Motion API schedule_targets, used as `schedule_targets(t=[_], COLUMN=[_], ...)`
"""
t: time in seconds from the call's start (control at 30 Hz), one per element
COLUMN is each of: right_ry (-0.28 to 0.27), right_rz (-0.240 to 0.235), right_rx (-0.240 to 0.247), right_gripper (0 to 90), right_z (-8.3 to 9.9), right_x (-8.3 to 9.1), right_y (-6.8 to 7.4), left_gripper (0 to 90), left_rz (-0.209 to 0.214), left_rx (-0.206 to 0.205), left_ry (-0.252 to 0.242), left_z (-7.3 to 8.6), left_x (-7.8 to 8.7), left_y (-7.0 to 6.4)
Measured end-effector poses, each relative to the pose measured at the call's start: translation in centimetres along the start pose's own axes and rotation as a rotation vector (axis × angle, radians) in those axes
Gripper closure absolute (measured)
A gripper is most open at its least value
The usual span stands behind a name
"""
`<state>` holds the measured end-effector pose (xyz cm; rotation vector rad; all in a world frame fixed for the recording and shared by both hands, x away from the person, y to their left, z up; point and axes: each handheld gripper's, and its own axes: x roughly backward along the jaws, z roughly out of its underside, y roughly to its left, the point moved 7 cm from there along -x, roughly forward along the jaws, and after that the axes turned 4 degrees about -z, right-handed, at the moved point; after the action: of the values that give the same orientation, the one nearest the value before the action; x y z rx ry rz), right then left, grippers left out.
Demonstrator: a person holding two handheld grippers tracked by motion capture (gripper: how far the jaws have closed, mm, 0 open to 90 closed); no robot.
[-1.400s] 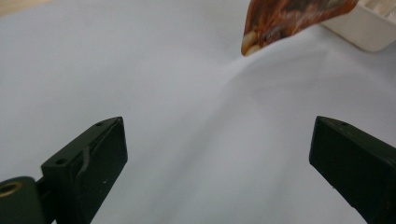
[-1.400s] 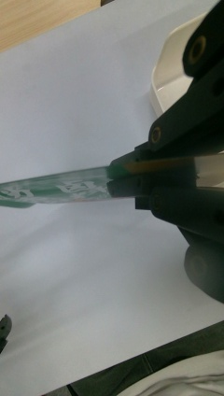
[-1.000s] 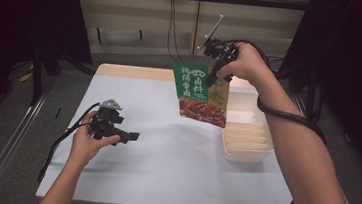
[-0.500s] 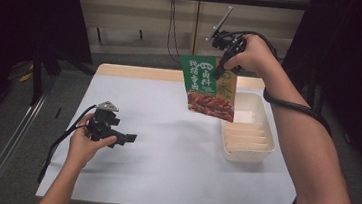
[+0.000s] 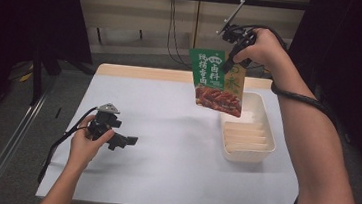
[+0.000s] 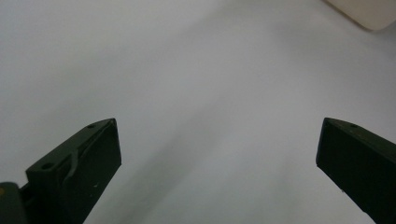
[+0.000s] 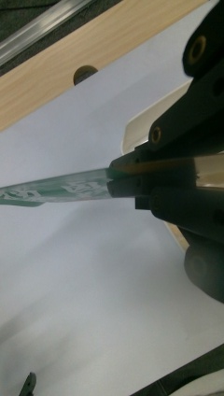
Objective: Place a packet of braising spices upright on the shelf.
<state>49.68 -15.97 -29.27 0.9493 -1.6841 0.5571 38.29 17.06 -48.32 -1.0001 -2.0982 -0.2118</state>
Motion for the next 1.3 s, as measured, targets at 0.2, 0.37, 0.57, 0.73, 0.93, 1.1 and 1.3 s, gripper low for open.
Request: schedule_targets(t=[0.2,0.37,0.57,0.73,0.93,1.1,1.3], right_ry=[-0.006,-0.013,-0.016,-0.005,-0.004,0.011,0.010], right_rz=[0.005,0.009,0.025,0.023,0.021,0.021,0.030], right_rx=[-0.013,-0.026,-0.052,-0.060,-0.071,-0.084,-0.096], right_gripper=[90.0,90.0,90.0,90.0,90.0,90.0,90.0], right_z=[0.7,1.5,2.3,3.0,3.6,4.2,4.7], right_x=[0.7,1.3,2.0,2.2,2.6,2.6,2.8], right_y=[-0.6,-1.1,-1.6,-1.9,-2.2,-2.6,-3.0], left_gripper=[0.0,0.0,0.0,0.0,0.0,0.0,0.0], left_rz=[0.020,0.020,0.026,0.027,0.024,0.021,0.028], left_rx=[-0.008,-0.005,-0.006,-0.008,-0.012,-0.007,-0.012], left_ry=[0.019,0.017,0.021,0.024,0.031,0.020,0.027], left_z=[0.3,0.4,0.4,0.5,0.6,0.5,0.6], left_x=[0.0,0.0,0.1,0.1,0.0,0.1,0.0], left_y=[-0.2,-0.3,-0.4,-0.4,-0.4,-0.3,-0.4])
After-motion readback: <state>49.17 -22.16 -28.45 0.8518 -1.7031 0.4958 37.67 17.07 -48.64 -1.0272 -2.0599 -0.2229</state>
